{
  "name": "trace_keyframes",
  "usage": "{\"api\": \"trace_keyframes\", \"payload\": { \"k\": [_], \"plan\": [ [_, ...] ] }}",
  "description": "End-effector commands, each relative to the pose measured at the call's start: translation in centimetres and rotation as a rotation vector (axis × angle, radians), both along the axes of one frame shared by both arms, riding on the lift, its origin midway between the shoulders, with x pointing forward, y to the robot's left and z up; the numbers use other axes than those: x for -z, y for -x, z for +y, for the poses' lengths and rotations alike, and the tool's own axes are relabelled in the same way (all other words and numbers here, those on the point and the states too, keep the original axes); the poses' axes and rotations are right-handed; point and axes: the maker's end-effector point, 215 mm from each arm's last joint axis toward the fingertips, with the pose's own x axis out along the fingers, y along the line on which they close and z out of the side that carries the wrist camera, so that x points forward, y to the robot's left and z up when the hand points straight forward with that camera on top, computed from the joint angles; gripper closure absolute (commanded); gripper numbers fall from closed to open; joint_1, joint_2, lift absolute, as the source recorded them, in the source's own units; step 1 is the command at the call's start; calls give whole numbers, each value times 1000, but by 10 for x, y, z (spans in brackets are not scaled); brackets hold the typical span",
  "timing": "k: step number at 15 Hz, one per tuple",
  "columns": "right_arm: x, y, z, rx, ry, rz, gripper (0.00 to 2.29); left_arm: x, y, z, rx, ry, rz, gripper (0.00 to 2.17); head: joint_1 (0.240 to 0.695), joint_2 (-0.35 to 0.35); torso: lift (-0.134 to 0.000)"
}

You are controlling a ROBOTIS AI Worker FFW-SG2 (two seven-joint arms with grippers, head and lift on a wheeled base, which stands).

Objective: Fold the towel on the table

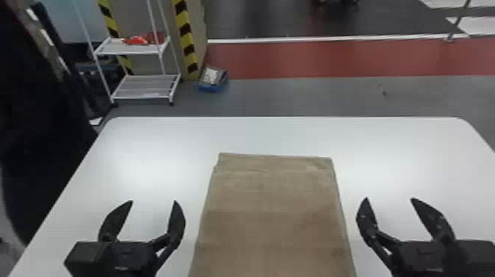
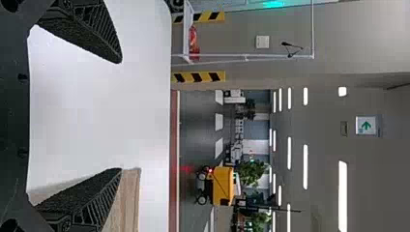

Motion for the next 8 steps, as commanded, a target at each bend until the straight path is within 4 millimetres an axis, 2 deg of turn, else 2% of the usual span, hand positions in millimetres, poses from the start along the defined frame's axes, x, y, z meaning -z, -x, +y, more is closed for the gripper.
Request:
{"api": "trace_keyframes", "payload": {
  "k": [1,5,8],
  "plan": [
    [1,-1,-2,0,0,2,130,12,-18,-4,13,3,63,80,695,60,-119],
    [6,-5,-5,-2,-3,13,130,22,-51,-11,49,-6,148,83,695,39,-119],
    [12,-6,-6,0,1,25,130,24,-78,-30,85,-7,194,87,695,28,-119]
  ]
}}
